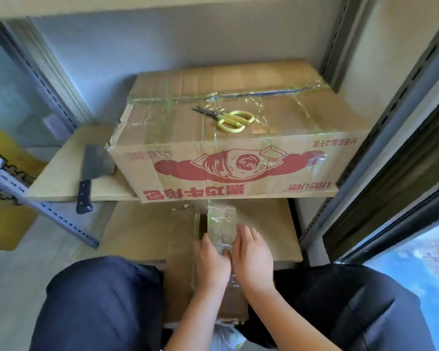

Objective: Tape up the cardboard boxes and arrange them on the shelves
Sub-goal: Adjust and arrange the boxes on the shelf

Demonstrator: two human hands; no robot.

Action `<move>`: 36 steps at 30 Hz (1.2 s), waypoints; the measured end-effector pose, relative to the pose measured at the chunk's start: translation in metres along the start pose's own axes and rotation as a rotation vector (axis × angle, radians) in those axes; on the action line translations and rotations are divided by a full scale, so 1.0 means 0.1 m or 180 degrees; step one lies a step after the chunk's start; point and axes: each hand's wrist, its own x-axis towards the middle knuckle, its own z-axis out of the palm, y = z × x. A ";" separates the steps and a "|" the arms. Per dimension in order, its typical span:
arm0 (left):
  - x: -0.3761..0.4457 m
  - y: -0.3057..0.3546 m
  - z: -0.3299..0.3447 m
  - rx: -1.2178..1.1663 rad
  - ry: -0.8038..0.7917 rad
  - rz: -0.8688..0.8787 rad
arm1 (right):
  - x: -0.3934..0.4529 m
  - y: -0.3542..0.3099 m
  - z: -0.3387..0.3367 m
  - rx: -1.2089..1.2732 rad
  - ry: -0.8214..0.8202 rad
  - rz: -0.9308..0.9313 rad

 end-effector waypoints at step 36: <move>0.73 0.53 0.91 0.3793 -0.3783 0.2071 | -0.85 0.25 -0.37 0.1465 -0.2602 0.3027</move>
